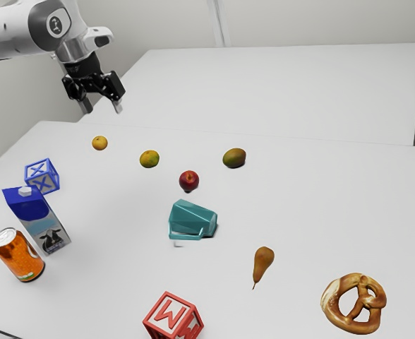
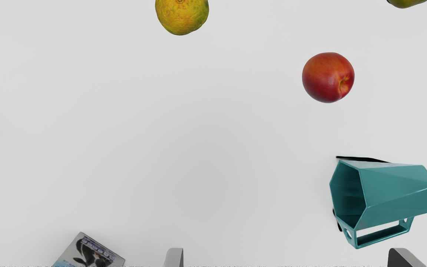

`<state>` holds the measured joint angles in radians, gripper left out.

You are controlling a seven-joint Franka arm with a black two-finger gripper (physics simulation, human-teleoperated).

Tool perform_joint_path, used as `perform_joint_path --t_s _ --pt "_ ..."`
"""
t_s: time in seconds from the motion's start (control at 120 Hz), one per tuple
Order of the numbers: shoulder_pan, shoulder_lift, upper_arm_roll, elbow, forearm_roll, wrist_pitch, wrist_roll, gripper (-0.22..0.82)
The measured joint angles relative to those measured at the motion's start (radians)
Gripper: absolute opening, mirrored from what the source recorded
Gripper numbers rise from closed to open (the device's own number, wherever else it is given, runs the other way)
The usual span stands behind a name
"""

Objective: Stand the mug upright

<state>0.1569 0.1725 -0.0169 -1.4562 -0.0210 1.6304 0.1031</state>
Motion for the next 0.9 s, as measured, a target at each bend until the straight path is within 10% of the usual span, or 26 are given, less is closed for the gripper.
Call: perform_joint_path --t_s 0.567,0.9 --pt "0.032 -0.077 0.026 -0.257 -0.335 0.025 0.048 0.6" --pt "0.031 -0.064 0.013 -0.556 -0.657 0.259 0.214 0.6"
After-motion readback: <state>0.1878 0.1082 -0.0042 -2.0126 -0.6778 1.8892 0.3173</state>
